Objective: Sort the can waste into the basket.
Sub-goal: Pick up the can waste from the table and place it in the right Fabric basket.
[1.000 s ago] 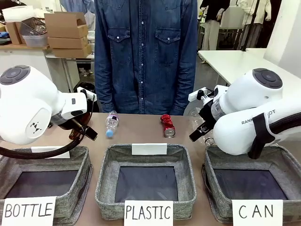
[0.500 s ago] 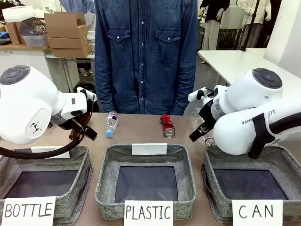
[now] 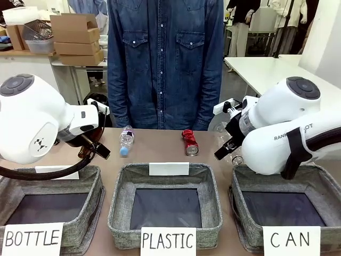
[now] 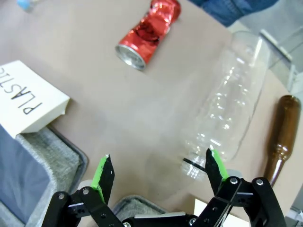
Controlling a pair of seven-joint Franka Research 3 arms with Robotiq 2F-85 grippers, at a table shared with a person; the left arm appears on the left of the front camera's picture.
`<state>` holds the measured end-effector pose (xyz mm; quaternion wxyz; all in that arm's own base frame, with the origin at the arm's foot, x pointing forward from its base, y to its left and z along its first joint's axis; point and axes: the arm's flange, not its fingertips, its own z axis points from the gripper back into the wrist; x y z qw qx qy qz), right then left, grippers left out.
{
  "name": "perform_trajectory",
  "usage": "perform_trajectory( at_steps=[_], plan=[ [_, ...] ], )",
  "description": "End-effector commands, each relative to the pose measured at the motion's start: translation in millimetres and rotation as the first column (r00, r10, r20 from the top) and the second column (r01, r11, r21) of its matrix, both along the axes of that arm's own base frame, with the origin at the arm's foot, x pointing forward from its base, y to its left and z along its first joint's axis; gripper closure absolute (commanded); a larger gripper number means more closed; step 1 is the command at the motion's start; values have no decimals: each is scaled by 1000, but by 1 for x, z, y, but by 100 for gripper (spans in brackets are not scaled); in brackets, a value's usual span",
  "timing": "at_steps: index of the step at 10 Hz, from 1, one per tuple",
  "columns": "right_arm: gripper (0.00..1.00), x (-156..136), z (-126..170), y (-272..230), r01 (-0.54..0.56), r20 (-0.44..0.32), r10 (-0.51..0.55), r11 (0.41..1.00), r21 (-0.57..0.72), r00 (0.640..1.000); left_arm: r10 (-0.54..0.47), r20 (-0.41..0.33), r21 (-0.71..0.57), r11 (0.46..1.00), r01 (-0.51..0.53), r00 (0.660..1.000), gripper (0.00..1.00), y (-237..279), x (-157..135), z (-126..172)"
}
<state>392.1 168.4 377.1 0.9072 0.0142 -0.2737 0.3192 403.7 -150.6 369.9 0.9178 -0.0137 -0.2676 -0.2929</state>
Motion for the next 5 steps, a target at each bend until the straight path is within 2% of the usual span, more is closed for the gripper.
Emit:
perform_trajectory(
  at_steps=[1, 2, 3, 4, 5],
  plan=[
    [0, -35, 71, -22, -48, 11, 48, 999, 10, 999, -31, -43, 26, 999, 32, 999, 0, 22, -26, 44],
    [0, -71, 123, -37, -35, 38, 34, 999, 18, 999, -58, 11, 1, 998, 58, 998, 0, 50, -72, 95],
    [0, -103, 151, -49, -79, 110, 80, 997, -14, 991, -119, 93, -6, 993, 120, 988, 0, 58, -118, 130],
    [0, -122, 162, -53, -108, 162, 108, 994, -12, 981, -128, 151, 16, 992, 127, 980, 0, 58, -141, 141],
    [0, -122, 154, -47, -113, 181, 114, 993, -13, 977, -155, 215, 16, 988, 155, 964, 0, 45, -139, 138]
  ],
)
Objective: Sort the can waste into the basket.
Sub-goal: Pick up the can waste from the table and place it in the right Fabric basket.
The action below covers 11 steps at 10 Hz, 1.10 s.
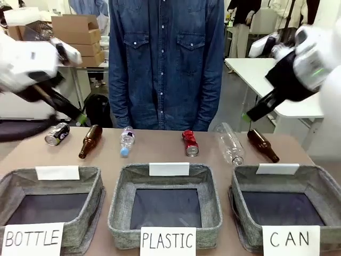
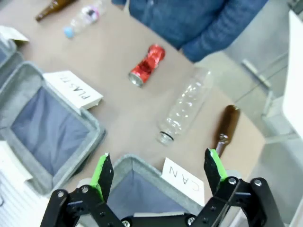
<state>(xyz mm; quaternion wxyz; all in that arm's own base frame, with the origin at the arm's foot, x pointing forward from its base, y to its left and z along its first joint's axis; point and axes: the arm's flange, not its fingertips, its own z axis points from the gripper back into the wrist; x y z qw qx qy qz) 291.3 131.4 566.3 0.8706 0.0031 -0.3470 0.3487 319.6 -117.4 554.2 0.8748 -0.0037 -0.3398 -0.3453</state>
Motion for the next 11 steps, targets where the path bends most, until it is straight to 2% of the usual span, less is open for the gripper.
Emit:
perform_trajectory(
  at_steps=[1, 2, 3, 4, 5, 6, 7, 8, 9, 10, 11],
  plan=[
    [0, 26, -28, 8, 21, -44, -21, 1000, 0, 999, 31, -66, 8, 1000, -30, 997, 0, -5, 29, -39],
    [0, 26, -28, 8, 21, -44, -21, 1000, 0, 999, 31, -66, 8, 1000, -30, 997, 0, -5, 29, -39],
    [0, -6, 5, -2, -1, 4, 1, 1000, 1, 1000, -1, 7, -2, 1000, 2, 1000, 0, 2, -9, 7],
    [0, -3, 4, -7, -7, -43, 11, 996, 89, 999, -149, -141, -29, 989, 146, 979, 0, 5, -4, 5],
    [0, 1, 1, -23, 28, -146, 9, 969, 247, 989, -236, -265, -109, 971, 215, 935, 0, 27, 1, 4],
    [0, 3, -1, -40, 45, -343, 126, 891, 452, 931, -303, -360, -180, 951, 253, 882, 0, 51, 9, -2],
    [0, 7, -4, -57, 89, -474, 265, 793, 602, 840, -475, -399, -350, 870, 349, 784, 0, 79, 17, -12],
    [0, 17, -10, -74, 286, -578, 206, 710, 644, 789, -534, -390, -508, 804, 308, 751, 0, 111, 26, -26],
    [0, 25, -15, -104, 408, -628, 246, 579, 706, 738, -594, -262, -730, 638, 247, 761, 0, 143, 31, -37],
    [0, 29, -18, -121, 454, -630, 272, 498, 739, 728, -576, -225, -819, 549, 168, 786, 0, 146, 34, -41],
    [0, 35, -25, -144, 513, -629, 287, 388, 766, 722, -562, -162, -914, 394, 91, 811, 0, 148, 35, -49]
  ],
)
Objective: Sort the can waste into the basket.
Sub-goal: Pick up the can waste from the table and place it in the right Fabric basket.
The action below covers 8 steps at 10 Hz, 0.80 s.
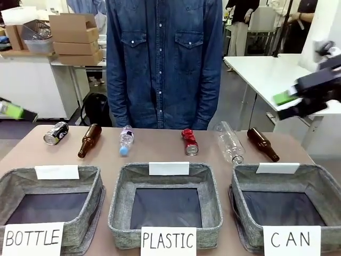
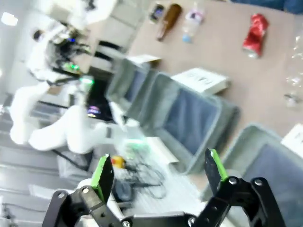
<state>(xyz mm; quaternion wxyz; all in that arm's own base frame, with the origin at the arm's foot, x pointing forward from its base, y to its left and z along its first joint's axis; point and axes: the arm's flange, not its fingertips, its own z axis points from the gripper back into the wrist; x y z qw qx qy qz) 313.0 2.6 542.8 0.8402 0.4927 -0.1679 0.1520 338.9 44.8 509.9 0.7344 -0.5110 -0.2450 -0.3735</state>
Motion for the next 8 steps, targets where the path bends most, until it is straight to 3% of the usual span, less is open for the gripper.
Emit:
perform_trajectory(
  at_steps=[1, 2, 3, 4, 5, 8],
  plan=[
    [0, 17, -7, -31, 226, -240, -159, 932, 283, 958, 91, -194, -322, 935, -151, 977, 0, 1, 14, -14],
    [0, 19, -15, -42, 215, -171, -160, 901, 376, 972, 112, -208, -388, 902, -187, 972, 0, 12, 12, -18],
    [0, 23, -20, -40, 231, -194, -169, 902, 364, 966, 183, -272, -336, 902, -271, 945, 0, 7, 15, -15],
    [0, 32, -31, -20, 242, -182, -199, 936, 256, 963, 357, -406, -129, 889, -439, 842, 0, -7, 24, -12],
    [0, 16, -14, -57, 205, -208, -140, 918, 341, 968, 112, -218, -358, 915, -186, 970, 0, 23, 16, -21],
    [0, 16, -14, -57, 205, -208, -140, 918, 341, 968, 112, -218, -358, 915, -186, 970, 0, 23, 16, -21]
  ],
)
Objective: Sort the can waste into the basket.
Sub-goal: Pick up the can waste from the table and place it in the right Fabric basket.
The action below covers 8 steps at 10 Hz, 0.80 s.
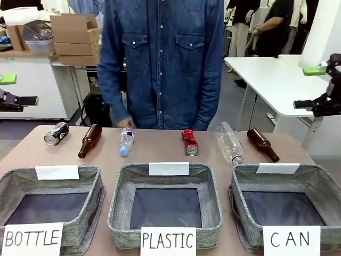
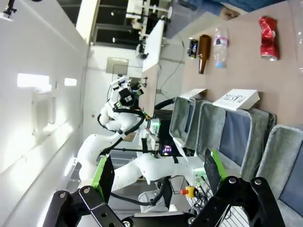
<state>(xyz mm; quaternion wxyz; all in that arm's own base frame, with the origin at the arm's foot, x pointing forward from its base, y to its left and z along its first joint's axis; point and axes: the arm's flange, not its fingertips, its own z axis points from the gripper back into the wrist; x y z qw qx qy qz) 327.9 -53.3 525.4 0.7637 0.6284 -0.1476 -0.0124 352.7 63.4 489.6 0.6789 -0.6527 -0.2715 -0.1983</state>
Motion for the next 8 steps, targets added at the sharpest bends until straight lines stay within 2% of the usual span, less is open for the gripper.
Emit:
perform_trajectory(
  at_steps=[1, 3, 4, 5, 7, 8],
  plan=[
    [0, 1, 3, -1, -4, 35, 3, 1000, 10, 999, -14, 29, -11, 1000, 14, 999, 0, 4, 2, -1],
    [0, 1, 3, -1, -4, 35, 3, 1000, 10, 999, -9, 7, -5, 1000, 9, 1000, 0, 1, -2, 1],
    [0, 1, 3, -1, -4, 35, 3, 1000, 10, 999, 51, 79, 64, 996, -56, 996, 0, 16, -15, 9],
    [0, 1, 3, -1, -4, 35, 3, 1000, 10, 999, 95, 61, 147, 984, -103, 994, 0, 22, -8, 9],
    [0, 1, 3, -1, -4, 35, 3, 1000, 10, 999, 51, -36, 259, 965, -40, 998, 0, -4, 42, -1],
    [0, 1, 3, -1, -4, 35, 3, 1000, 10, 999, -12, -93, 295, 955, 39, 996, 0, -32, 75, -7]
  ],
)
